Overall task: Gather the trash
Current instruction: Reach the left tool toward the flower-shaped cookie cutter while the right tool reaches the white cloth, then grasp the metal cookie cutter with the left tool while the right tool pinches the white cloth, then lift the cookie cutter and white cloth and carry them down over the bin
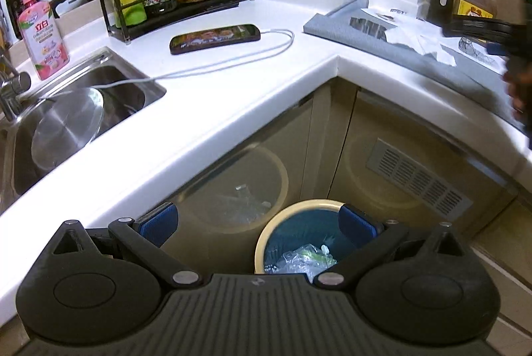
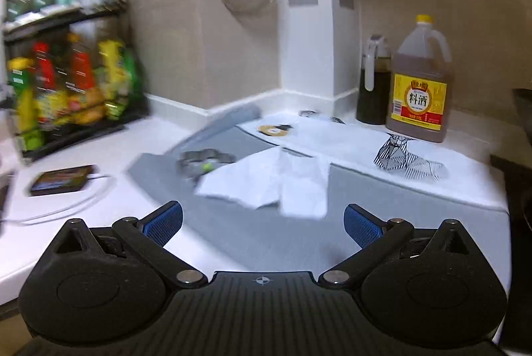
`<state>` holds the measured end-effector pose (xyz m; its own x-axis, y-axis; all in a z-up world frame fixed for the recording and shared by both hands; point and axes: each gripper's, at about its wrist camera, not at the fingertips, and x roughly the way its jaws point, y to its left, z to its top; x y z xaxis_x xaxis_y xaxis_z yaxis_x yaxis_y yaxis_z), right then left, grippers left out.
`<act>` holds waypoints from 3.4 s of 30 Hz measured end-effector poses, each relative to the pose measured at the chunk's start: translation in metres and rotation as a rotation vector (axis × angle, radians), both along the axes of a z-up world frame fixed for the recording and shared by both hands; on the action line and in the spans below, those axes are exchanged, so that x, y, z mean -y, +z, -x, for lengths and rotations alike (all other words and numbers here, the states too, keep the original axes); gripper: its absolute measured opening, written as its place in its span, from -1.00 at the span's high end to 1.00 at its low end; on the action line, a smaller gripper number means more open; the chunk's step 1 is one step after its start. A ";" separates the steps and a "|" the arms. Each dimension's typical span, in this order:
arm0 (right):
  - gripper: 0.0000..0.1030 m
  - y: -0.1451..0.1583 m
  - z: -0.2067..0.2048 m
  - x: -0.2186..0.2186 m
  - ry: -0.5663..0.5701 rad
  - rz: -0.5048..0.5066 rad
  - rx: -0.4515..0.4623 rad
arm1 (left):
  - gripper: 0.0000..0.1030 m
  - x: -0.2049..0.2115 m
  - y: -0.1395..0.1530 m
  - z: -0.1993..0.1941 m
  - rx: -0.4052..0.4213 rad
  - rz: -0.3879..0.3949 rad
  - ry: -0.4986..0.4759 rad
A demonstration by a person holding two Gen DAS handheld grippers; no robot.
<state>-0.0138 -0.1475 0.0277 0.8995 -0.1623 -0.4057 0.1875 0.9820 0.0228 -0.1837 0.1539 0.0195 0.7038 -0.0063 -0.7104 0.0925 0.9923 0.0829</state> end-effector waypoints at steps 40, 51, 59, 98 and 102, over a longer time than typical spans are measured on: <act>-1.00 -0.047 -0.088 0.094 -0.017 -0.044 -0.152 | -0.99 0.242 -0.015 -0.372 0.000 -0.029 -0.283; -1.00 -0.049 -0.095 0.087 -0.031 0.012 -0.190 | -1.00 0.242 -0.022 -0.379 -0.003 -0.030 -0.281; -1.00 -0.049 -0.095 0.087 -0.031 0.012 -0.189 | -1.00 0.240 -0.023 -0.379 0.016 -0.016 -0.277; 0.93 -0.012 -0.018 0.075 0.095 -0.091 0.272 | -0.64 0.189 0.057 -0.227 0.228 0.000 -0.304; 0.92 -0.001 0.031 0.059 0.122 -0.127 0.287 | -0.64 0.156 0.062 -0.172 0.235 0.002 -0.299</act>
